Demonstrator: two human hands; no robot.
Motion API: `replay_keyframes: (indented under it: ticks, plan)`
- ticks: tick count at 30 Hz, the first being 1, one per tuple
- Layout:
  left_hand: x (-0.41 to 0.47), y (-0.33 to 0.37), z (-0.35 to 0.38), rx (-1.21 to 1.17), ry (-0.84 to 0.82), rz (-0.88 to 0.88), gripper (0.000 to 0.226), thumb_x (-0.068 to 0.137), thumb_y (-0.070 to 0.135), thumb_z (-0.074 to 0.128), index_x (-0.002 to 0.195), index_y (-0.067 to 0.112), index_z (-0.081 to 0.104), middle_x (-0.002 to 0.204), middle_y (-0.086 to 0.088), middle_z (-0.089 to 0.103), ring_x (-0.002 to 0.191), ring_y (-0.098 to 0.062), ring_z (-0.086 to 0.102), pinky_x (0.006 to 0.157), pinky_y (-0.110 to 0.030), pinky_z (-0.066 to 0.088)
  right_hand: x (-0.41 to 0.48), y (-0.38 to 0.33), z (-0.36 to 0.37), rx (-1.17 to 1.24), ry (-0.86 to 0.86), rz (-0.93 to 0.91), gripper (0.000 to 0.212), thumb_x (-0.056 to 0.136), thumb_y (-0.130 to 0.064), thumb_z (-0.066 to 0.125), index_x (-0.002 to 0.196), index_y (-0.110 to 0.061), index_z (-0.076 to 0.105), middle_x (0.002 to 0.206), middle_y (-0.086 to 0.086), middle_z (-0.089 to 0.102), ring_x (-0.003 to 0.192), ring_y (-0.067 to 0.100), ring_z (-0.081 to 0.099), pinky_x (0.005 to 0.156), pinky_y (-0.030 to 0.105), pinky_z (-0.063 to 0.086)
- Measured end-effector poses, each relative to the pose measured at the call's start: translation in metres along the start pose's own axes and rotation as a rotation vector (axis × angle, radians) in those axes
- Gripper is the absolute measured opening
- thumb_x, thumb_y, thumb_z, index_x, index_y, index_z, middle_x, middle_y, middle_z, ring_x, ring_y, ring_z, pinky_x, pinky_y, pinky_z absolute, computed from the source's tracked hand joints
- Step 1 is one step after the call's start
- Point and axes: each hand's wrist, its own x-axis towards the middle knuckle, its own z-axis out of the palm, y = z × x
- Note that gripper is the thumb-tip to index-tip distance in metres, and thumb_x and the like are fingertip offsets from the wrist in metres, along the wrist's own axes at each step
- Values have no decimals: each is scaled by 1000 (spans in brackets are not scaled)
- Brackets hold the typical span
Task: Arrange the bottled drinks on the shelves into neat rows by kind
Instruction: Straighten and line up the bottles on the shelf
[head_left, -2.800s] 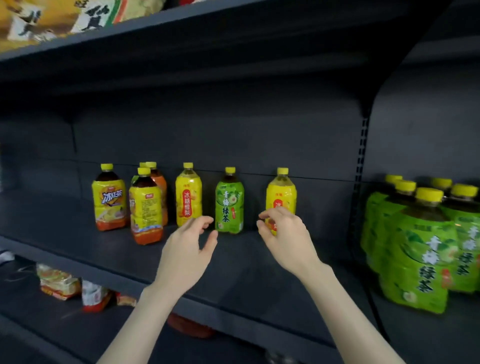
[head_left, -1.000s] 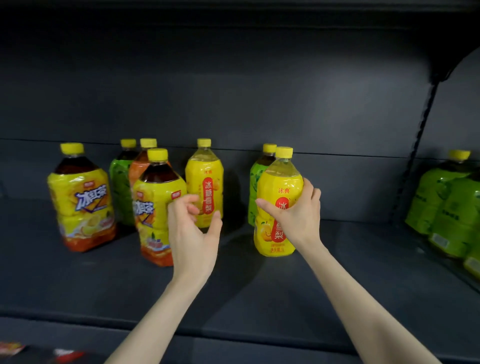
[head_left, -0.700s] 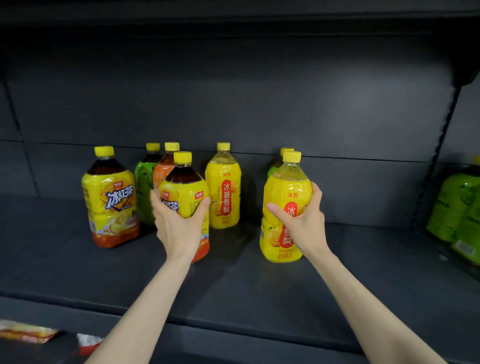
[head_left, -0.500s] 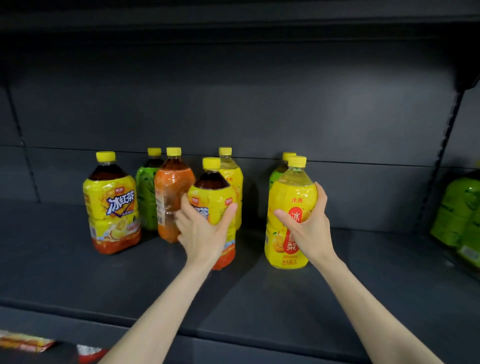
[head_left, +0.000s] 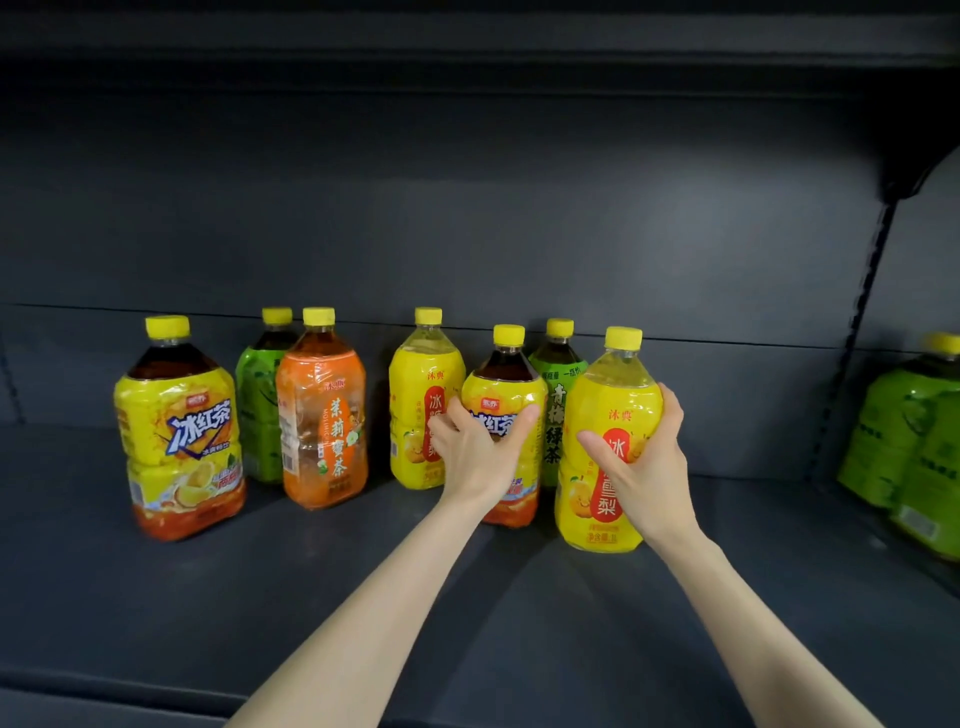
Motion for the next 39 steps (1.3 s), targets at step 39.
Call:
replay_keyframes:
  ticks: [39]
  plan:
    - [-66, -21, -83, -350, 54, 189, 91, 63, 52, 69, 142, 41, 26, 129, 9, 52, 111, -13, 55, 85, -34, 50, -40, -18, -23, -58, -163, 37, 112, 57, -82, 58, 144, -47, -2, 142, -1, 38, 116, 23, 56, 91, 50, 53]
